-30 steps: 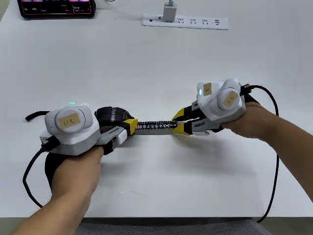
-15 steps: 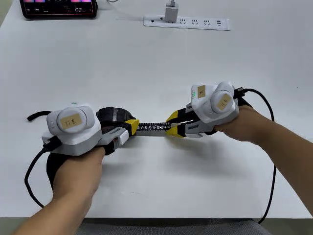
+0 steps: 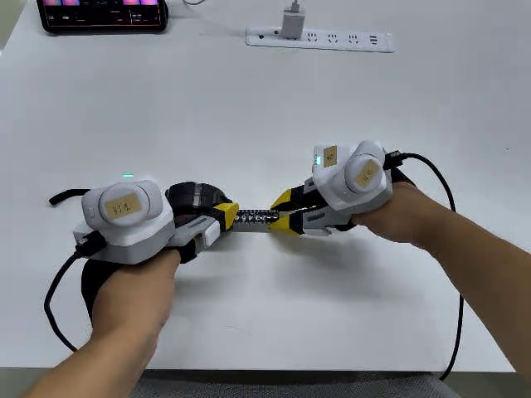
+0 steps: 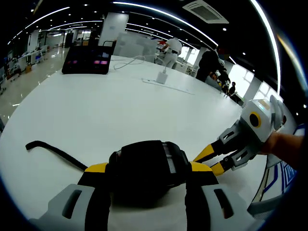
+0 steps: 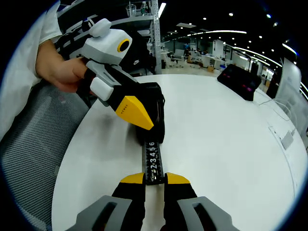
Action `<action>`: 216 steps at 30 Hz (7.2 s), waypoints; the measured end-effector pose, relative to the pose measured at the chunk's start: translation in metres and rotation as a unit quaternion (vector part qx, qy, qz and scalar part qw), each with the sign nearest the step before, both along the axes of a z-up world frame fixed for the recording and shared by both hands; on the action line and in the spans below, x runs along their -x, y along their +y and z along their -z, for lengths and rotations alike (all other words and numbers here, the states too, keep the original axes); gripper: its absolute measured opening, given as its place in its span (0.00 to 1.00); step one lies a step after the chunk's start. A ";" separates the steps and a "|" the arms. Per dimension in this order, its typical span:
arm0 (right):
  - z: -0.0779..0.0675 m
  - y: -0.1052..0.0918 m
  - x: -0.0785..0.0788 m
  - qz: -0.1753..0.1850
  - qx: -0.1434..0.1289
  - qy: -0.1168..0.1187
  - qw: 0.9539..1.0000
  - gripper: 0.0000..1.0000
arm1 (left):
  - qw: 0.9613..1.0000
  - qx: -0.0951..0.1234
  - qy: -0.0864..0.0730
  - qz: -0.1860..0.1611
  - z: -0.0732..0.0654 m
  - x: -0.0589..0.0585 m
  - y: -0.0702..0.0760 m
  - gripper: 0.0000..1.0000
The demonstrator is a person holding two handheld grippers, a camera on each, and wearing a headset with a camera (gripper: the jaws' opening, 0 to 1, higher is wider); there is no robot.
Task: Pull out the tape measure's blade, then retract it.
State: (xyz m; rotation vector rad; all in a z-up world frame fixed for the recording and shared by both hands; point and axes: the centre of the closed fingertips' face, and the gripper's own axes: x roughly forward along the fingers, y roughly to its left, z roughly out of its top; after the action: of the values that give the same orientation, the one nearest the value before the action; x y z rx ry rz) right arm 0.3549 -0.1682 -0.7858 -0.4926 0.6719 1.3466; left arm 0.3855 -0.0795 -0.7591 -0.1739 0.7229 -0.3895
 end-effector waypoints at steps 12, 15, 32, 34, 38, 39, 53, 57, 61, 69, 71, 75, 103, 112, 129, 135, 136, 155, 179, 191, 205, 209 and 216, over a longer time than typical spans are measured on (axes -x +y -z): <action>0.001 0.019 -0.002 -0.002 -0.012 0.001 1.000 0.10 | 1.000 0.002 0.000 0.000 0.000 0.000 0.000 0.58; 0.001 0.024 -0.002 -0.003 -0.014 0.001 1.000 0.10 | 1.000 0.003 0.000 0.000 0.000 0.000 0.000 0.58; 0.002 0.047 -0.005 -0.007 -0.027 0.002 1.000 0.10 | 1.000 0.001 -0.001 0.001 0.000 0.000 0.000 0.58; 0.003 0.048 -0.004 -0.009 -0.026 0.000 1.000 0.10 | 1.000 0.000 -0.002 0.001 0.000 0.001 0.000 0.59; 0.003 0.048 -0.004 -0.008 -0.026 0.003 1.000 0.10 | 1.000 -0.001 -0.002 0.003 0.000 0.001 -0.001 0.59; 0.003 0.048 -0.004 -0.009 -0.025 0.003 1.000 0.10 | 1.000 -0.001 -0.002 0.003 0.000 0.001 -0.001 0.59; 0.004 0.048 -0.003 -0.013 -0.021 -0.001 1.000 0.11 | 1.000 0.002 0.000 0.010 -0.001 0.002 -0.001 0.60; 0.004 0.048 -0.002 -0.010 -0.018 0.001 1.000 0.12 | 1.000 0.000 -0.005 0.014 -0.001 0.002 -0.002 0.60; 0.003 0.048 -0.001 -0.013 -0.015 -0.004 1.000 0.13 | 1.000 0.000 -0.011 0.020 -0.001 0.001 -0.002 0.61; -0.002 0.043 -0.005 0.003 -0.021 0.000 1.000 0.19 | 0.999 0.004 -0.016 0.036 -0.004 0.001 -0.003 0.60; -0.001 0.042 -0.005 0.004 -0.018 0.000 1.000 0.19 | 0.999 0.009 -0.014 0.033 -0.004 0.000 -0.003 0.60; -0.001 0.041 -0.005 0.005 -0.018 0.001 1.000 0.19 | 0.999 0.012 -0.015 0.033 -0.005 0.000 -0.003 0.60; -0.036 0.007 0.001 0.097 -0.037 -0.019 0.994 0.38 | 0.991 -0.031 -0.057 0.119 -0.025 0.017 0.024 0.68; -0.043 -0.004 0.007 0.127 -0.037 -0.022 0.991 0.47 | 0.985 -0.059 -0.065 0.147 -0.023 0.025 0.036 0.74; -0.042 -0.031 0.023 0.172 -0.026 -0.024 0.984 0.63 | 0.976 -0.060 -0.070 0.198 -0.027 0.040 0.042 0.79; -0.043 -0.040 0.032 0.192 -0.038 -0.011 0.981 0.67 | 0.973 -0.062 -0.073 0.209 -0.027 0.044 0.049 0.83; -0.043 -0.041 0.033 0.196 -0.042 -0.009 0.980 0.68 | 0.973 -0.064 -0.074 0.211 -0.027 0.044 0.050 0.83; -0.047 -0.074 0.063 0.237 -0.043 -0.011 0.971 0.81 | 0.961 -0.054 -0.073 0.261 -0.031 0.060 0.057 0.89; -0.054 -0.106 0.082 0.253 -0.050 -0.013 0.966 0.90 | 0.946 -0.051 -0.070 0.312 -0.031 0.081 0.063 0.92; -0.051 -0.116 0.087 0.248 -0.036 -0.010 0.968 0.90 | 0.941 -0.056 -0.077 0.325 -0.035 0.081 0.068 0.91; -0.053 -0.118 0.083 0.247 -0.033 -0.010 0.968 0.89 | 0.936 -0.055 -0.075 0.339 -0.035 0.085 0.065 0.91; -0.054 -0.118 0.083 0.248 -0.035 -0.010 0.968 0.89 | 0.935 -0.060 -0.081 0.340 -0.036 0.083 0.067 0.89; -0.053 -0.119 0.083 0.252 -0.036 -0.010 0.967 0.89 | 0.932 -0.076 -0.092 0.342 -0.036 0.078 0.071 0.85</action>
State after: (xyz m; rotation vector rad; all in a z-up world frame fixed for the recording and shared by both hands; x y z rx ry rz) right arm 0.2723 -0.2877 -0.7326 -0.2503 0.6742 0.8807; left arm 0.3072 -0.0089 -0.7226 0.2710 0.6087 -0.9978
